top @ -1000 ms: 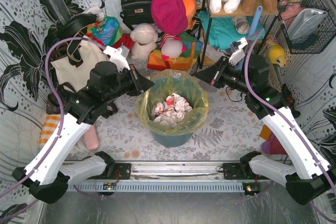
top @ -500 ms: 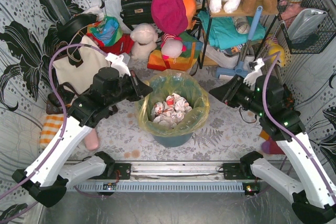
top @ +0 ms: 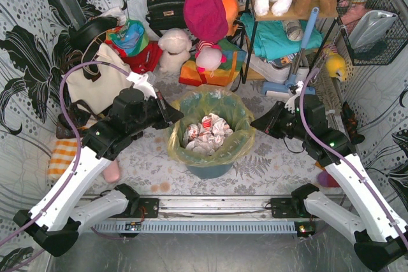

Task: Tie the trash bag

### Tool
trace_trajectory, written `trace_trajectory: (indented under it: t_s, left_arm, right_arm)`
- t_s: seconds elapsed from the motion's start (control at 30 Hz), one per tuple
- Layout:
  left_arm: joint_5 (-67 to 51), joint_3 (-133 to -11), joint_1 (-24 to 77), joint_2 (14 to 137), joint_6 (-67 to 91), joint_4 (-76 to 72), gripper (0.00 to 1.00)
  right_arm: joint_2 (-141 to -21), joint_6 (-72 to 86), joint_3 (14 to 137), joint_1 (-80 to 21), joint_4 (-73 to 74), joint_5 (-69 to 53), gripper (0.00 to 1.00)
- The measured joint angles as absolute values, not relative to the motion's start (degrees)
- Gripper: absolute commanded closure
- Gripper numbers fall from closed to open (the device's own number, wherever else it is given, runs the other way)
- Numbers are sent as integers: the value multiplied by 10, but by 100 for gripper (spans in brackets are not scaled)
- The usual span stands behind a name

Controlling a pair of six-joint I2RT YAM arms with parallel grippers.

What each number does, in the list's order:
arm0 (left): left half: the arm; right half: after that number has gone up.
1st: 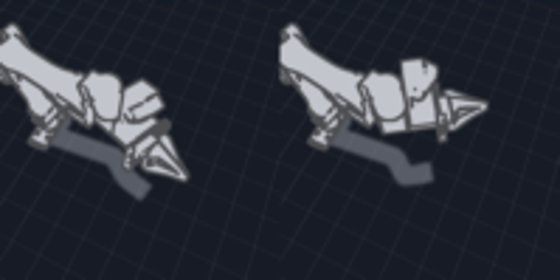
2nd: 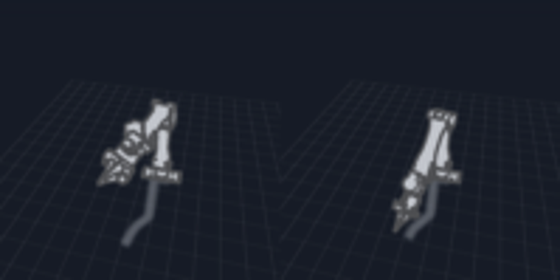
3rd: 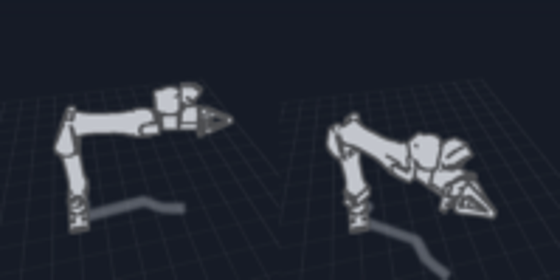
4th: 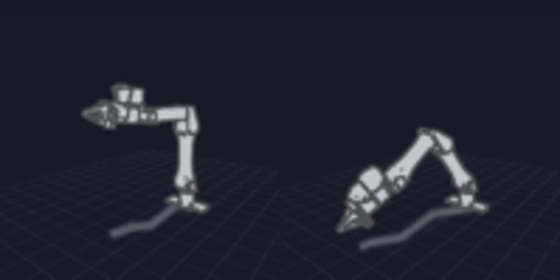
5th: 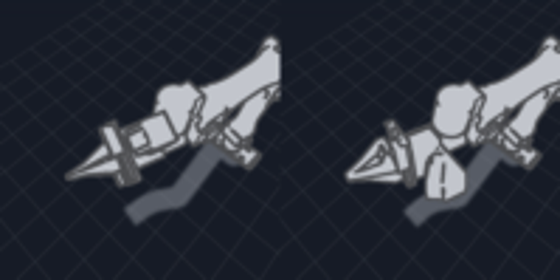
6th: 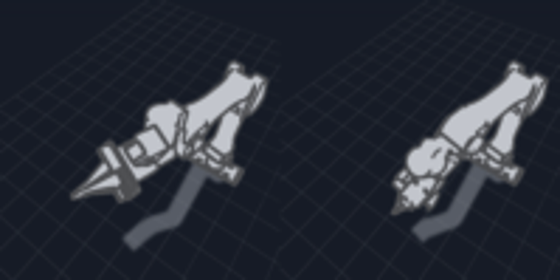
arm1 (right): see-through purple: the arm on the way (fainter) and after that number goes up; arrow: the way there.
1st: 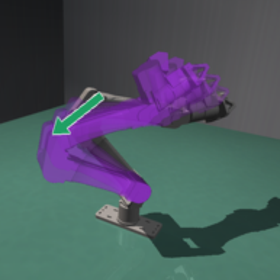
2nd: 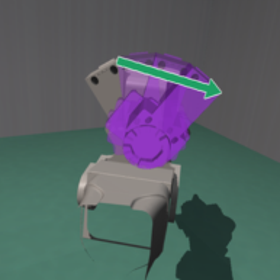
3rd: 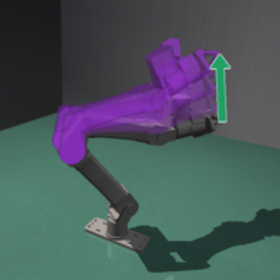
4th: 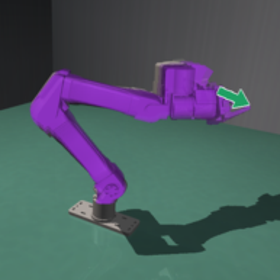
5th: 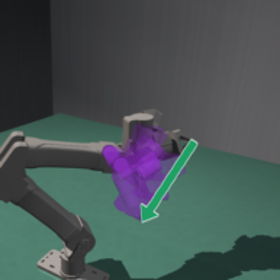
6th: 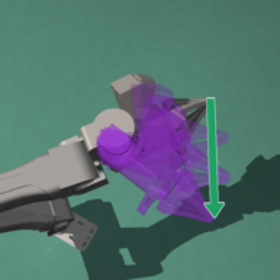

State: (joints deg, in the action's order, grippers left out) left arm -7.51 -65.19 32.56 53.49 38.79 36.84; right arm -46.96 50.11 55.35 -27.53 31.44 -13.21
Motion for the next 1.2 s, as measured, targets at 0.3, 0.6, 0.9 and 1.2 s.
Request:
trace_trajectory:
  t_s: [0.3, 0.6, 0.9, 1.2]
  left_arm:
    - [-72, -650, 326, 535, 388, 369, 100]
    - [-70, -649, 326, 538, 388, 369, 100]
    - [-70, -649, 326, 538, 388, 369, 100]
    - [-68, -649, 326, 536, 388, 371, 100]
  right_arm:
    - [-472, 486, 554, -275, 384, -57, 100]
    - [-474, 478, 556, -275, 371, -80, 66]
    - [-474, 488, 521, -275, 331, -114, 81]
    - [-472, 497, 524, -275, 331, -126, 100]
